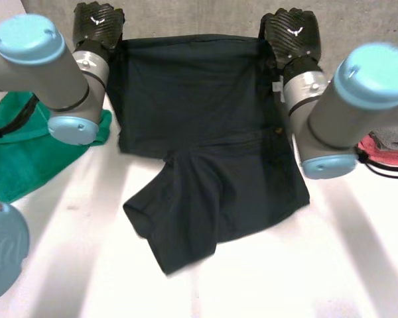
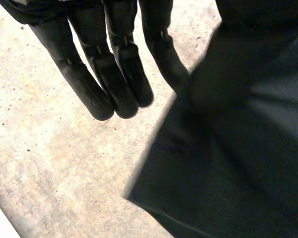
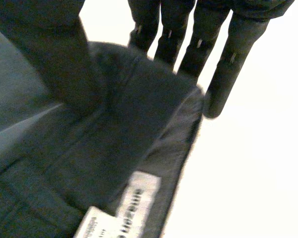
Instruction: Fold the laundry.
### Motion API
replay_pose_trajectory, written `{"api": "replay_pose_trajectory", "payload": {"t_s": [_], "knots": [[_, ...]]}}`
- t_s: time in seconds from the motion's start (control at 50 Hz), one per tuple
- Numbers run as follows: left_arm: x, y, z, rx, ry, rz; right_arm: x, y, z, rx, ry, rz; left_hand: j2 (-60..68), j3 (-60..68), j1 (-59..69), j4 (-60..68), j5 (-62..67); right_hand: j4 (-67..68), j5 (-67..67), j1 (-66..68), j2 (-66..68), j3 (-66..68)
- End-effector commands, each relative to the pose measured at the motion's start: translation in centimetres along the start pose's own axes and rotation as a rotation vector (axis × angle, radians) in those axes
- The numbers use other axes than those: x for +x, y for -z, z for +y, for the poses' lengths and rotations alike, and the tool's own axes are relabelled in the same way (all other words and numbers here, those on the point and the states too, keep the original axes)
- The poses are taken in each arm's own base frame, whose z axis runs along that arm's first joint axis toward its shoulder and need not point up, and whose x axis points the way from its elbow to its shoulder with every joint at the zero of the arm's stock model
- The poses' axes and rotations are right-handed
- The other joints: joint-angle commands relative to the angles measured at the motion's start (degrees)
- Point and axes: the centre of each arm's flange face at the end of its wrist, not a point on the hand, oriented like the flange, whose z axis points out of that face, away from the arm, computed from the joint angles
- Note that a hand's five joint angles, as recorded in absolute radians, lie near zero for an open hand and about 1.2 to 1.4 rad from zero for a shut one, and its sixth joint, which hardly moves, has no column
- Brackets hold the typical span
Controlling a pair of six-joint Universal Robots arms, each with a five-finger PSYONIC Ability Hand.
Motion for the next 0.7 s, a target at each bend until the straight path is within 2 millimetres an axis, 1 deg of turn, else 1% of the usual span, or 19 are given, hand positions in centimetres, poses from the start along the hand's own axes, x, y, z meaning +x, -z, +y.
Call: {"api": "replay_pose_trajectory", "payload": {"t_s": [0.02, 0.08, 0.1, 0.16, 0.18, 0.24, 0.26, 0.32, 0.34, 0.36, 0.4, 0.42, 0.46, 0.5, 0.54, 0.56, 0.62, 0.64, 0.7], "knots": [[0.7, 0.3, -0.7, 0.022, 0.064, -0.019, -0.3, -0.7, 2.7, -0.032, 0.149, 0.028, -53.7, -53.2, -50.9, -53.7, -51.7, -38.6, -38.2, -35.8, -36.3, -37.1], [0.1, 0.8, -1.8, 0.02, 0.06, -0.052, 0.2, -0.3, 2.1, -0.116, 0.141, 0.022, -53.7, -53.2, -50.9, -53.7, -51.7, -38.6, -38.2, -35.8, -36.3, -37.1], [-0.4, 1.2, -2.5, 0.011, 0.055, -0.07, 0.6, 0.3, 1.6, -0.179, 0.14, 0.005, -53.7, -53.2, -50.9, -53.7, -51.7, -38.6, -38.2, -35.8, -36.3, -37.1], [-0.9, 2.3, -3.2, -0.024, 0.044, -0.092, 1.3, 1.3, 0.8, -0.276, 0.15, -0.033, -53.7, -53.2, -50.9, -53.7, -51.7, -38.6, -38.2, -35.8, -36.3, -37.1], [-1.0, 3.4, -4.0, -0.053, 0.045, -0.096, 1.5, 2.1, 0.1, -0.337, 0.159, -0.076, -53.7, -53.2, -50.9, -53.7, -51.7, -38.6, -38.2, -35.8, -36.3, -37.1], [-0.8, 5.4, -4.7, -0.112, 0.04, -0.078, 1.9, 3.6, -0.6, -0.434, 0.182, -0.154, -53.7, -53.2, -50.9, -53.7, -51.7, -38.6, -38.2, -35.8, -36.3, -37.1], [-0.3, 7.0, -5.1, -0.151, 0.035, -0.044, 2.2, 4.7, -0.7, -0.501, 0.203, -0.206, -53.7, -53.2, -50.9, -53.7, -51.7, -38.6, -38.2, -35.8, -36.3, -37.1], [0.6, 9.8, -5.7, -0.217, 0.027, 0.028, 2.8, 6.4, -0.6, -0.599, 0.232, -0.276, -53.7, -53.2, -50.9, -53.7, -51.7, -38.6, -38.2, -35.8, -36.3, -37.1], [1.4, 11.9, -5.6, -0.275, 0.018, 0.088, 3.3, 7.6, -0.3, -0.664, 0.245, -0.313, -53.7, -53.2, -50.9, -53.7, -51.7, -38.6, -38.2, -35.8, -36.3, -37.1], [1.9, 13.0, -5.5, -0.306, 0.014, 0.123, 3.5, 8.2, -0.2, -0.691, 0.251, -0.332, -53.7, -53.2, -50.9, -53.7, -51.7, -37.8, -37.3, -35.0, -35.4, -36.3], [2.8, 15.3, -5.3, -0.365, 0.007, 0.191, 4.0, 9.3, 0.5, -0.748, 0.256, -0.364, -52.5, -52.0, -49.7, -52.5, -50.5, -34.9, -34.5, -32.1, -32.6, -33.4], [3.7, 17.6, -5.0, -0.424, 0.003, 0.258, 4.2, 10.2, 1.1, -0.779, 0.257, -0.394, -49.1, -48.6, -46.4, -49.1, -47.1, -31.7, -31.3, -28.9, -29.4, -30.2], [4.5, 19.8, -4.6, -0.479, 0.001, 0.324, 4.4, 11.0, 2.0, -0.799, 0.255, -0.425, -45.6, -45.1, -42.8, -45.6, -43.6, -28.5, -28.1, -25.7, -26.2, -27.0], [6.1, 23.0, -4.0, -0.555, 0.006, 0.417, 4.5, 12.1, 3.4, -0.821, 0.246, -0.462, -42.0, -41.6, -39.3, -42.0, -40.1, -27.2, -26.7, -24.3, -24.8, -25.6], [7.0, 24.8, -3.6, -0.595, 0.01, 0.465, 4.5, 12.6, 4.4, -0.82, 0.245, -0.482, -40.3, -39.9, -37.6, -40.3, -38.4, -27.0, -26.6, -24.2, -24.7, -25.5], [7.7, 26.5, -3.2, -0.629, 0.016, 0.501, 4.6, 13.0, 5.5, -0.815, 0.241, -0.495, -39.7, -39.2, -37.0, -39.7, -37.7, -26.7, -26.2, -23.8, -24.3, -25.1], [8.8, 28.6, -2.8, -0.668, 0.021, 0.539, 4.6, 13.4, 7.1, -0.793, 0.241, -0.507, -39.5, -39.0, -36.8, -39.5, -37.5, -26.7, -26.2, -23.8, -24.3, -25.1], [9.5, 29.8, -2.4, -0.696, 0.016, 0.557, 4.6, 13.6, 8.3, -0.777, 0.247, -0.509, -39.7, -39.2, -36.9, -39.7, -37.7, -26.7, -26.2, -23.8, -24.3, -25.1], [10.3, 30.9, -1.6, -0.729, 0.002, 0.561, 4.6, 13.5, 9.8, -0.744, 0.258, -0.503, -39.7, -39.2, -36.9, -39.7, -37.7, -25.8, -25.4, -23.0, -23.5, -24.3]]}}
